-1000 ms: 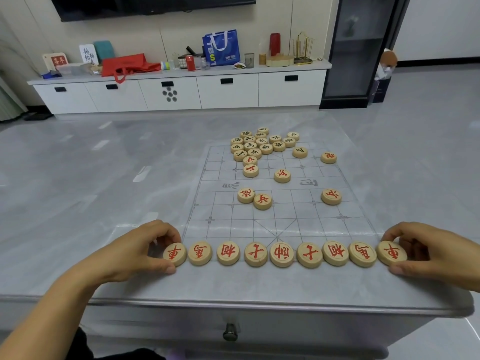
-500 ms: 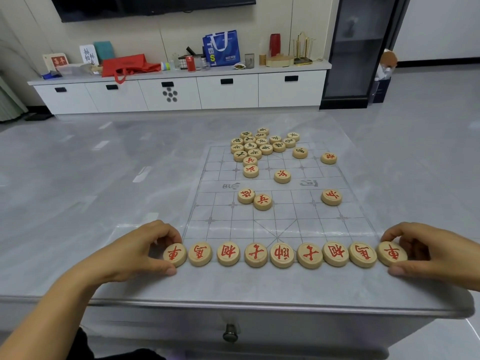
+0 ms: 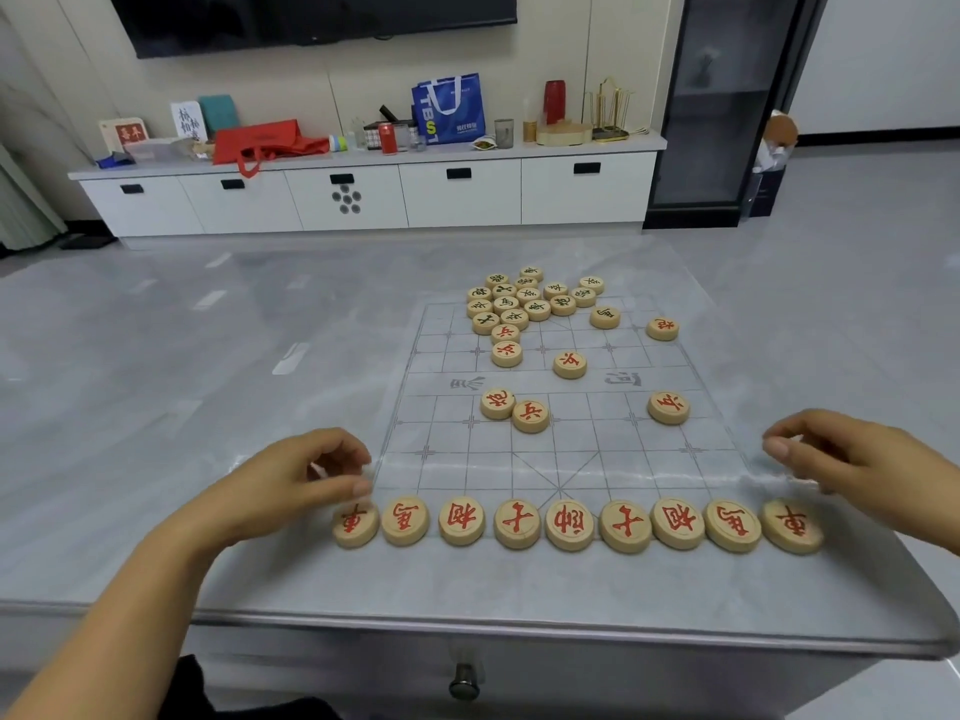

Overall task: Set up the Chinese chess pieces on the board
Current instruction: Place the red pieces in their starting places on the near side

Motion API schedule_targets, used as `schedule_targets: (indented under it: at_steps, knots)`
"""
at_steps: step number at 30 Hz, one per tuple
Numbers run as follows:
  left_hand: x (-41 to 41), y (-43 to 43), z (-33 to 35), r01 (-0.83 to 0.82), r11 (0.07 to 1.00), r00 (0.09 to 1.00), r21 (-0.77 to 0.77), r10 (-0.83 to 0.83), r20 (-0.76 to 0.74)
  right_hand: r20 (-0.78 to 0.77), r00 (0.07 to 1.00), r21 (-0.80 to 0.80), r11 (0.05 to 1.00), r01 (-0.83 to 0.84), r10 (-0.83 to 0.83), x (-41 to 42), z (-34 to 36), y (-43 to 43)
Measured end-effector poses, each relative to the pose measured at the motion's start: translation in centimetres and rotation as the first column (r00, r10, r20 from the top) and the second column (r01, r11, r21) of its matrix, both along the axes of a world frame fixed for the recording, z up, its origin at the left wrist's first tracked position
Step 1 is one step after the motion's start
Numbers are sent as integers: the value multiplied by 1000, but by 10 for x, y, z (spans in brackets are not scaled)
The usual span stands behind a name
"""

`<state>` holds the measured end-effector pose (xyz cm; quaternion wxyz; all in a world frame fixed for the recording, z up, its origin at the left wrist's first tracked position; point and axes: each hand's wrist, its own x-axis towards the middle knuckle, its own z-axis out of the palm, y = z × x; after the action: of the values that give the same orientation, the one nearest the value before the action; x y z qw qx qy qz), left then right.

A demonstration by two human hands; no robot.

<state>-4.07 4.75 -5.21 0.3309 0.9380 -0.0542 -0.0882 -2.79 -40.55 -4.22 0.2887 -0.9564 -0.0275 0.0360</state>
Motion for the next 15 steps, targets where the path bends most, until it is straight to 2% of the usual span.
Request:
schedule_targets:
  at_steps: [4, 6, 10, 12, 15]
  knots:
    - [18, -28, 6, -49, 999, 985, -16, 51, 168, 109, 991, 16, 996, -83, 81, 14, 6, 36]
    - [28, -47, 7, -2, 999, 980, 33, -5, 201, 122, 980, -20, 987, -157, 159, 21, 5, 56]
    - [48, -87, 2, 180, 936, 951, 301, -244, 190, 63, 921, -165, 914, -370, 384, 27, 4, 102]
    - [56, -104, -1, 243, 897, 935, 370, -318, 158, 28, 881, -210, 865, -456, 472, 29, 3, 122]
    - [64, -112, -7, 277, 860, 936, 429, -342, 80, 3, 831, -234, 808, -540, 556, 34, -3, 143]
